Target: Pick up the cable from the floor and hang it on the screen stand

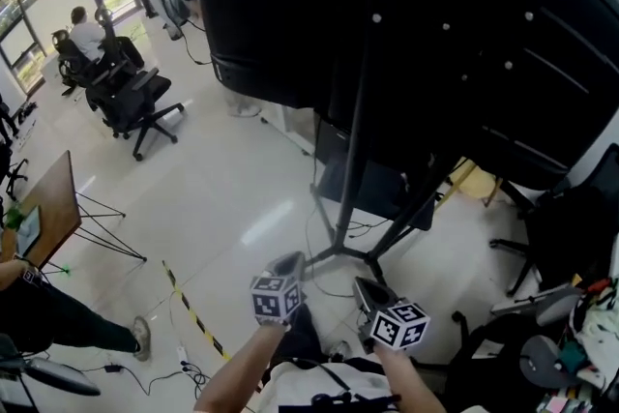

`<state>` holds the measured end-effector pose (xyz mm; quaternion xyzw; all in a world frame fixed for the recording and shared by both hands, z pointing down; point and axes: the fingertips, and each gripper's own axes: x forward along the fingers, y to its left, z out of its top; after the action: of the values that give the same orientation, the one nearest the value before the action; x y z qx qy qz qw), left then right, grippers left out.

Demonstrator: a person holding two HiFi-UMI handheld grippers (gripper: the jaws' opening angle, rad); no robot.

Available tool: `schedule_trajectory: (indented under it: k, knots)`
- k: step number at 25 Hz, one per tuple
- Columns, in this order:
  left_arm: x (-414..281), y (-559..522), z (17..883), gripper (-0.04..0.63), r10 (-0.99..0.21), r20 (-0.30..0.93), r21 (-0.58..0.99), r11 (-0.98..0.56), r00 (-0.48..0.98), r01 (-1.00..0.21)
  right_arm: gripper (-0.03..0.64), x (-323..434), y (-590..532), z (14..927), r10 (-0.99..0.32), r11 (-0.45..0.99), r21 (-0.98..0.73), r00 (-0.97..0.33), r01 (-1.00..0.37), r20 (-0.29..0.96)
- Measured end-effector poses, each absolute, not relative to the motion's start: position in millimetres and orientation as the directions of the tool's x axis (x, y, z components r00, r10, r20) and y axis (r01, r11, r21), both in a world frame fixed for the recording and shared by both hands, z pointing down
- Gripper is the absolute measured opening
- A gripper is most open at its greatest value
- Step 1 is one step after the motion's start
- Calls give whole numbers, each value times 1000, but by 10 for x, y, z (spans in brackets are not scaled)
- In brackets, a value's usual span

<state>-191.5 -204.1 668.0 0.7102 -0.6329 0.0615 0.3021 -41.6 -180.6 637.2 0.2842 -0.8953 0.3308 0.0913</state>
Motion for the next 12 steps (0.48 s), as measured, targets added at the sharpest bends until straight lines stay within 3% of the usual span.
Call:
schedule_trajectory:
  k: [3,6,12]
  knots:
    - [-2093,-2457,6878,5,-837,503,348,-34,217,-937,8,-605,-2088,6397,-461,612,-529,-809,-587,364]
    - [-2270,-2855,7071,80,-806,536,353,-57,252,-934,8,-857,-2400,6404,-478,596,-526,-794,-607,375]
    - [-2560,-3584,7625,86,-747,612,295,-90,261,-951,8,-1167,-2887,6574,-498,575,-512,-770,-638,399]
